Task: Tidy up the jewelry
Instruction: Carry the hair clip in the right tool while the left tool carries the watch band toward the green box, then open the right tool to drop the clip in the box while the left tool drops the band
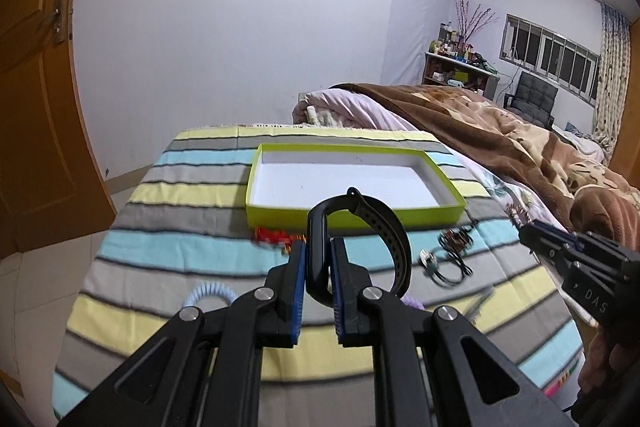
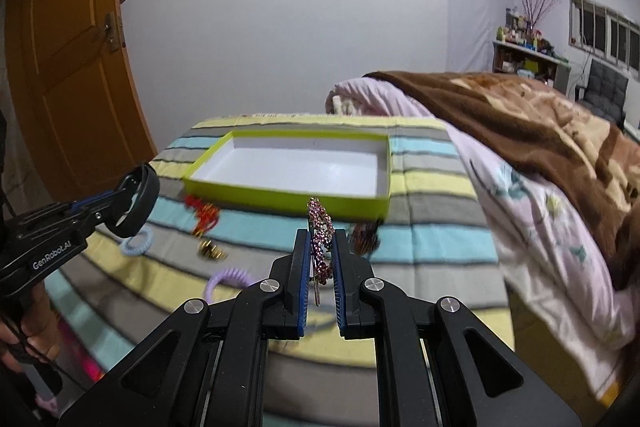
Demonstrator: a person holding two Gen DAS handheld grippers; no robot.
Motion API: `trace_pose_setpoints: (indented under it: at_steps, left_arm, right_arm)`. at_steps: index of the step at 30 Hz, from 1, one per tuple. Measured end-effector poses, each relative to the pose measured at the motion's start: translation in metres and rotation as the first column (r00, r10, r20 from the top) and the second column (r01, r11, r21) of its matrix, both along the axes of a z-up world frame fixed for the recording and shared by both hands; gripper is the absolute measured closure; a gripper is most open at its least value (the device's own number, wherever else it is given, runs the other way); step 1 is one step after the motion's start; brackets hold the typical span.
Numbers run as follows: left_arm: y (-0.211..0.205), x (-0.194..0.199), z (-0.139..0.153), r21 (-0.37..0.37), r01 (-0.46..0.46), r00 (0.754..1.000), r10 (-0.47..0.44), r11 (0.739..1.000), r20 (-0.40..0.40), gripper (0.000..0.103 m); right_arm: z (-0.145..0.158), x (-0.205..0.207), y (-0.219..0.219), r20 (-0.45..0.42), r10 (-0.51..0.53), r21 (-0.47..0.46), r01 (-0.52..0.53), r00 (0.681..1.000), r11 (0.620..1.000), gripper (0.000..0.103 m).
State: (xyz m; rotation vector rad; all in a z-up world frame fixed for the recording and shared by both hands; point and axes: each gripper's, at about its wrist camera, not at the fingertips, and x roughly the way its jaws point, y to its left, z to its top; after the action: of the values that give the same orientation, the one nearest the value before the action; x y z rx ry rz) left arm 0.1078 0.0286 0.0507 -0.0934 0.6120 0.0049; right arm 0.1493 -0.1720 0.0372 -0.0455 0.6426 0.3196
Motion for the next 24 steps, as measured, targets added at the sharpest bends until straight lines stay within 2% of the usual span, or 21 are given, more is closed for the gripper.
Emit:
trace_pose_setpoints:
  at_steps: [6, 12, 24]
  left_arm:
    - [0.009, 0.043, -0.001, -0.009, 0.020, 1.000, -0.020, 1.000, -0.017, 0.090]
    - [0.020, 0.090, -0.005, 0.021, 0.009, 1.000, -0.008, 1.000, -0.014, 0.090]
    - [0.039, 0.168, -0.033, 0.059, -0.015, 0.996, 0.020, 0.998, -0.084, 0.090]
  right_arm:
    - [0.002, 0.048, 0.007, 0.008, -0.005, -0.037, 0.005, 1.000, 0.999, 0.092]
    - [-0.006, 0.101, 0.014, 0.002, -0.012, -0.069, 0.012, 1.000, 0.998, 0.092]
    - [-0.047, 0.194, 0.020, -0.107, -0.045, -0.112, 0.032, 0.993, 0.993, 0.092]
